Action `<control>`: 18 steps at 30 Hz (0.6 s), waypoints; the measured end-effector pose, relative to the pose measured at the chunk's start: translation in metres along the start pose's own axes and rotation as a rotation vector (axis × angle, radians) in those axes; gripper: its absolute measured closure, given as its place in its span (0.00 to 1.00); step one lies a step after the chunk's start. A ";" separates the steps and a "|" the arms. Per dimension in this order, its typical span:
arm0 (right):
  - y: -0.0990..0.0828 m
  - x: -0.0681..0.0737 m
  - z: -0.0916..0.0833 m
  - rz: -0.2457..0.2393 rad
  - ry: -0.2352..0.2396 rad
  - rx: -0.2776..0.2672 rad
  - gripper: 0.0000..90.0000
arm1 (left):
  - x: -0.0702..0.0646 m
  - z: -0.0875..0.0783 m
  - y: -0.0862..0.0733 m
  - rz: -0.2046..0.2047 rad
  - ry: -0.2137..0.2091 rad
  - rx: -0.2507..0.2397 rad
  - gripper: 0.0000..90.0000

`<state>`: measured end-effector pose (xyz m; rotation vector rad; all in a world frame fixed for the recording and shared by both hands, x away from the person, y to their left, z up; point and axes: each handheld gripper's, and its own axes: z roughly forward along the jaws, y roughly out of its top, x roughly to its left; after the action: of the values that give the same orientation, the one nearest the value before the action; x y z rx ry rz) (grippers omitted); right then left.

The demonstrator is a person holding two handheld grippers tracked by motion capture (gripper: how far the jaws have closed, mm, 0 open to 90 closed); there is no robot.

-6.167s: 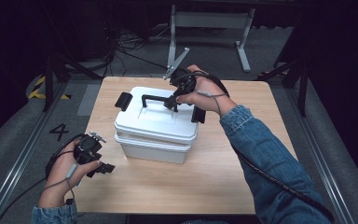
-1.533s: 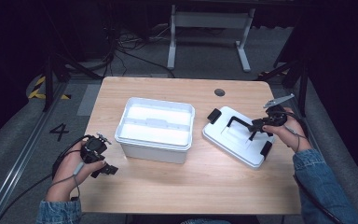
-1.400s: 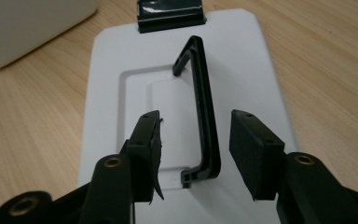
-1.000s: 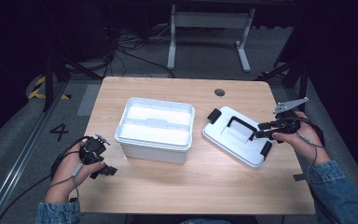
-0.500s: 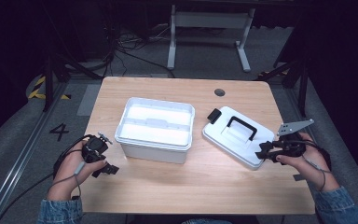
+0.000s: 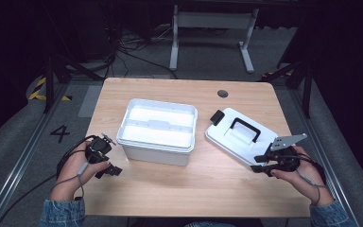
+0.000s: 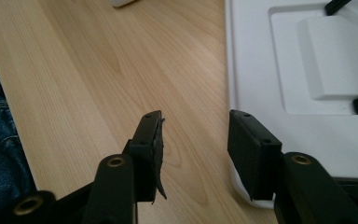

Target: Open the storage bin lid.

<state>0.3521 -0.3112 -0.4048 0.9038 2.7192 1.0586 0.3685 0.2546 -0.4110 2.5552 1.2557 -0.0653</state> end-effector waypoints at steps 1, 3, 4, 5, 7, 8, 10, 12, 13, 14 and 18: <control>-0.001 0.002 0.003 -0.005 0.001 0.004 0.62 | 0.000 0.000 0.000 -0.002 -0.002 0.002 0.28; -0.003 0.006 0.010 -0.006 0.007 0.020 0.62 | 0.001 0.001 0.000 0.001 0.000 0.006 0.28; -0.005 0.007 0.015 -0.012 0.012 0.026 0.62 | 0.001 0.001 0.000 0.002 0.000 0.006 0.28; -0.006 0.009 0.019 -0.011 0.016 0.034 0.63 | 0.001 0.002 0.001 0.005 0.002 0.009 0.28; -0.007 0.012 0.027 -0.026 0.013 0.042 0.63 | 0.000 0.002 0.001 0.002 -0.001 0.014 0.28; -0.008 0.013 0.031 -0.034 0.012 0.047 0.63 | 0.000 0.002 0.001 0.002 -0.001 0.014 0.28; -0.009 0.015 0.035 -0.048 0.018 0.043 0.63 | 0.000 0.002 0.001 0.000 -0.001 0.012 0.28; -0.010 0.018 0.046 -0.058 0.027 0.037 0.63 | 0.001 0.003 0.001 0.002 0.002 0.007 0.28; -0.011 0.019 0.050 -0.069 0.024 0.033 0.63 | 0.000 0.003 0.002 -0.001 -0.005 0.009 0.28; -0.011 0.020 0.052 -0.075 0.029 0.027 0.63 | 0.000 0.003 0.002 0.001 -0.007 0.011 0.28; -0.014 0.026 0.062 -0.083 0.031 -0.012 0.63 | 0.000 0.003 0.002 0.003 -0.003 0.013 0.28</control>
<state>0.3419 -0.2684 -0.4572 0.7713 2.7465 1.0806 0.3702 0.2524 -0.4133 2.5669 1.2540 -0.0764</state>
